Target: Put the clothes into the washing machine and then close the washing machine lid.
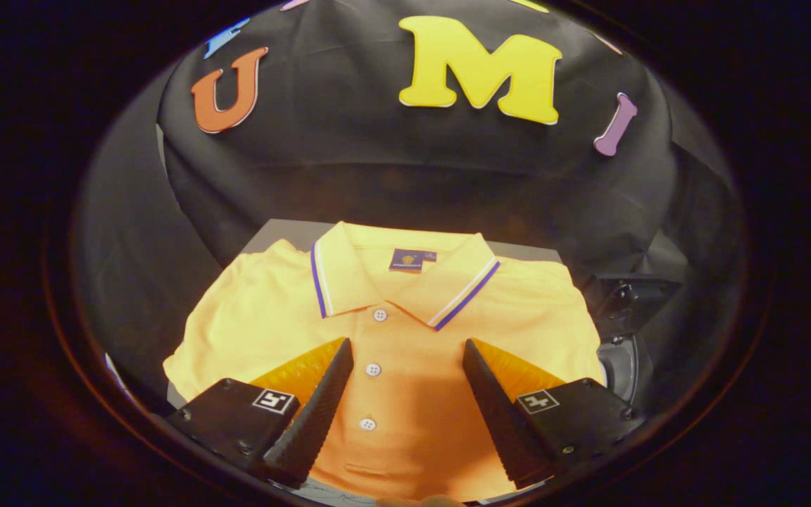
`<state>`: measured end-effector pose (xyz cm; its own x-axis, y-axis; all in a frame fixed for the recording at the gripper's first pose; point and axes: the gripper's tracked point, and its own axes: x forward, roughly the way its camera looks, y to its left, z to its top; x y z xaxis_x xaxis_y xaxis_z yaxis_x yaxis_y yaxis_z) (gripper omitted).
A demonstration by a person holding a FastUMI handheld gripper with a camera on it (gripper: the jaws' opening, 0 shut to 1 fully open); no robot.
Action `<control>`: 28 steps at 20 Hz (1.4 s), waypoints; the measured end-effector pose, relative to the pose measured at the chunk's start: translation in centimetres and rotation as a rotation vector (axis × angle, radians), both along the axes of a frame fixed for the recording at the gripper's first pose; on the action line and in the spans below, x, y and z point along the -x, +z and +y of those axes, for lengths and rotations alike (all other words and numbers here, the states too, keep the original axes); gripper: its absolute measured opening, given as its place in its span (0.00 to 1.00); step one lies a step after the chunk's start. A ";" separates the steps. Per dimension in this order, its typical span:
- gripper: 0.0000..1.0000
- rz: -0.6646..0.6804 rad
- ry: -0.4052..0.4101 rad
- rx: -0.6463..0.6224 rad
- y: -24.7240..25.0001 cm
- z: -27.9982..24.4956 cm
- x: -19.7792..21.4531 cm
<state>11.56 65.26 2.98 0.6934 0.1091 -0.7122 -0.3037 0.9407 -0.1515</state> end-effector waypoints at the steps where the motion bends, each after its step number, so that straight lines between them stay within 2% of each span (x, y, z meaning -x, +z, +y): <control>1: 0.99 0.017 0.016 0.004 -0.1 0.2 0.1; 3: 0.94 0.027 0.037 -0.053 -0.3 1.1 0.1; 4: 0.74 0.029 0.041 -0.049 -0.3 1.0 0.1; 5: 0.72 0.025 0.055 -0.039 -0.1 1.0 0.2; 6: 0.66 0.031 0.096 -0.027 -0.2 1.4 0.3; 7: 0.54 0.038 0.124 -0.022 -0.1 1.6 0.4; 10: 0.16 0.047 0.138 -0.014 0.3 1.5 0.2; 11: 0.11 0.054 0.147 -0.005 0.0 1.3 0.3; 14: 0.06 0.056 0.196 0.008 0.2 0.5 0.4; 19: 0.05 -0.005 0.256 -0.067 1.8 -0.4 0.0; 28: 0.05 -0.254 0.321 -0.238 10.4 -2.3 0.0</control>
<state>11.60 62.91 13.36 0.7469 0.4862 -0.4535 -0.5663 0.8227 -0.0507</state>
